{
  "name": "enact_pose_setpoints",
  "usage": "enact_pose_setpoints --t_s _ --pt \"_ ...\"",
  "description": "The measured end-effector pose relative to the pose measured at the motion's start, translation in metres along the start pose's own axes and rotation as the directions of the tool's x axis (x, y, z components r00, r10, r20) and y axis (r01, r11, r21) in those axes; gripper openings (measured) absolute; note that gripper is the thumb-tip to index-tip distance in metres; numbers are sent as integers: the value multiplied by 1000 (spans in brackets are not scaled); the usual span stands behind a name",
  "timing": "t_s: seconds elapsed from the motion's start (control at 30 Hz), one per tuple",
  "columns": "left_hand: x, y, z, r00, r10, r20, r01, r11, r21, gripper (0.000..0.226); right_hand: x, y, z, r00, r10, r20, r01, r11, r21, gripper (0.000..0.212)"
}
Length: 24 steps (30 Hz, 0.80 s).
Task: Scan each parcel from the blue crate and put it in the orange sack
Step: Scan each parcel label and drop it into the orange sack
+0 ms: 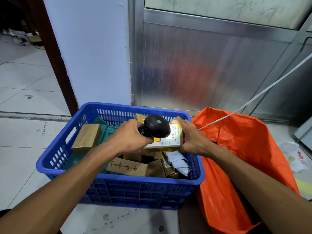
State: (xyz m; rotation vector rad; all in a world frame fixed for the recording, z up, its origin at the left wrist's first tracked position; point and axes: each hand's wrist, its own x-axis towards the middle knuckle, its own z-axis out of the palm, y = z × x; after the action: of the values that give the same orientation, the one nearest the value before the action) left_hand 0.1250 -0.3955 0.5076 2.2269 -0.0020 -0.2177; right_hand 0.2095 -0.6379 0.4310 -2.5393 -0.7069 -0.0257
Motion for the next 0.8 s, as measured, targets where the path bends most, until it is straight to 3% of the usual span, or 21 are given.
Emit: enact_pose_setpoints --t_s 0.1,0.27,0.5,0.8 --pt "-2 1 -5 998 3 60 -5 999 32 13 0 0 2 994 42 102 -47 998 43 77" --pt "-6 3 -10 983 5 184 -25 994 109 26 0 0 4 985 71 159 -81 995 58 84" --pt "-8 4 -10 988 8 152 -24 995 101 30 -2 -2 3 983 56 177 -67 996 61 84" --pt "-6 1 -9 989 2 147 -22 991 130 26 -6 -5 -2 972 117 204 -125 992 25 104"
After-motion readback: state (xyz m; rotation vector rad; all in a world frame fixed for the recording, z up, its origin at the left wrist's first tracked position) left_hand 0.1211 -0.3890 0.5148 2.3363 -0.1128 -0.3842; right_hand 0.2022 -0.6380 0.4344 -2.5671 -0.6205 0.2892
